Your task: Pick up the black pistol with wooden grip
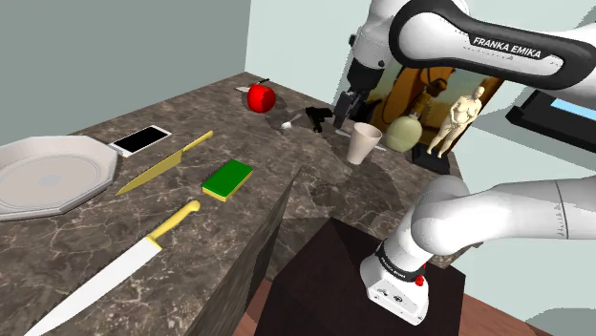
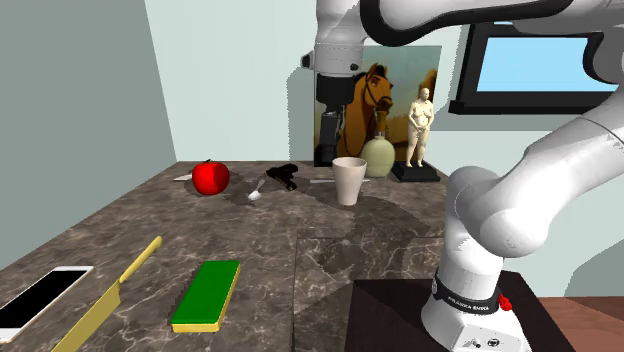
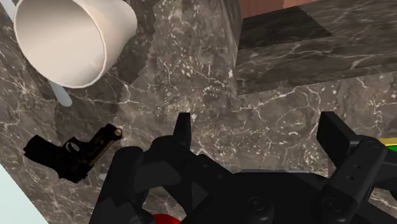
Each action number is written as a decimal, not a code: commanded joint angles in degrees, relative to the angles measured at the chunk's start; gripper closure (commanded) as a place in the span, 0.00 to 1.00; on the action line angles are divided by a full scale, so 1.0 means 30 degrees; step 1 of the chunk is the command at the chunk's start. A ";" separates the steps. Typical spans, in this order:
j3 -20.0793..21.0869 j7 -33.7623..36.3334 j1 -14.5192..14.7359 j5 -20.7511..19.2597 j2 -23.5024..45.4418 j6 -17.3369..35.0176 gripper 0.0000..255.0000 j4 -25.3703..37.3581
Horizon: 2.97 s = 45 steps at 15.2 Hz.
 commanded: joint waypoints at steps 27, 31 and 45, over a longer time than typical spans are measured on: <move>-0.4811 0.3530 -0.4718 0.2358 1.7348 0.6115 0.00 0.9857; -0.5381 0.3725 -0.5570 0.3475 1.9898 0.6105 0.00 1.2044; -0.5319 0.3558 -0.5675 0.3793 2.0778 0.7868 1.00 1.1115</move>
